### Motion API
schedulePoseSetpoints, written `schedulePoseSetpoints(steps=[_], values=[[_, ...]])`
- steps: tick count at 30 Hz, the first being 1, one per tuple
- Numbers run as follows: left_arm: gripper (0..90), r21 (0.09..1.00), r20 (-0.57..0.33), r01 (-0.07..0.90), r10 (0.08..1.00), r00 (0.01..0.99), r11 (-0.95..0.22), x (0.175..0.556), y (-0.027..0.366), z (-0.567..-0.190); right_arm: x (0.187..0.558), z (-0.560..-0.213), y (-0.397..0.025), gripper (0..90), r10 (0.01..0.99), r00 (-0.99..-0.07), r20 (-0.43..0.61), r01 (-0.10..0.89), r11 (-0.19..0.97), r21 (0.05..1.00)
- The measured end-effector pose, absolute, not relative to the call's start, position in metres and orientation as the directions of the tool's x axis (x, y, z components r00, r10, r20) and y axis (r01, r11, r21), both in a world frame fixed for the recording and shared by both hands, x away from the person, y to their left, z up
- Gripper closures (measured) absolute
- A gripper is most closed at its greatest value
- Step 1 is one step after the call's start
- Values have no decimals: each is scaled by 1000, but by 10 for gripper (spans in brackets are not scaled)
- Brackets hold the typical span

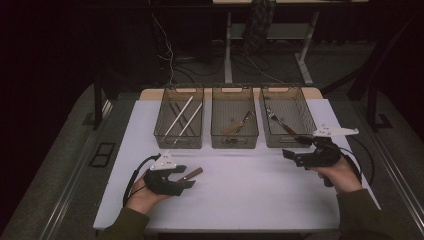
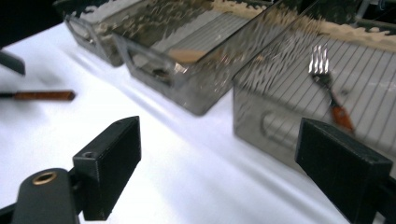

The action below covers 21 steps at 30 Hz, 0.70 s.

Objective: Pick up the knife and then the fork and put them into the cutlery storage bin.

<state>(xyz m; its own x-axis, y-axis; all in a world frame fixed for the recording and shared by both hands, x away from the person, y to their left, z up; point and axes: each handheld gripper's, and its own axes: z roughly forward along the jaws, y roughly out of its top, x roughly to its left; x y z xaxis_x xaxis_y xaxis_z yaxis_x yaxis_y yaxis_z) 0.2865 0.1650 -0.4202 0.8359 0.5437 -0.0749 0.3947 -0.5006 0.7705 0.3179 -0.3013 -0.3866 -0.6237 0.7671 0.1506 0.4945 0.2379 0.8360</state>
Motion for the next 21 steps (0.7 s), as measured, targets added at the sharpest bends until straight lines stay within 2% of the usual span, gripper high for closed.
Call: schedulePoseSetpoints(steps=[10,21], values=[[560,729,-62,423,564,824,-538,302,172,-425,285,-417,-290,125,775,-627,84,473,292,831],[615,660,-80,452,542,837,-600,294,186,-436,272,-428,-292,126,766,-635,101,480,289,829]])
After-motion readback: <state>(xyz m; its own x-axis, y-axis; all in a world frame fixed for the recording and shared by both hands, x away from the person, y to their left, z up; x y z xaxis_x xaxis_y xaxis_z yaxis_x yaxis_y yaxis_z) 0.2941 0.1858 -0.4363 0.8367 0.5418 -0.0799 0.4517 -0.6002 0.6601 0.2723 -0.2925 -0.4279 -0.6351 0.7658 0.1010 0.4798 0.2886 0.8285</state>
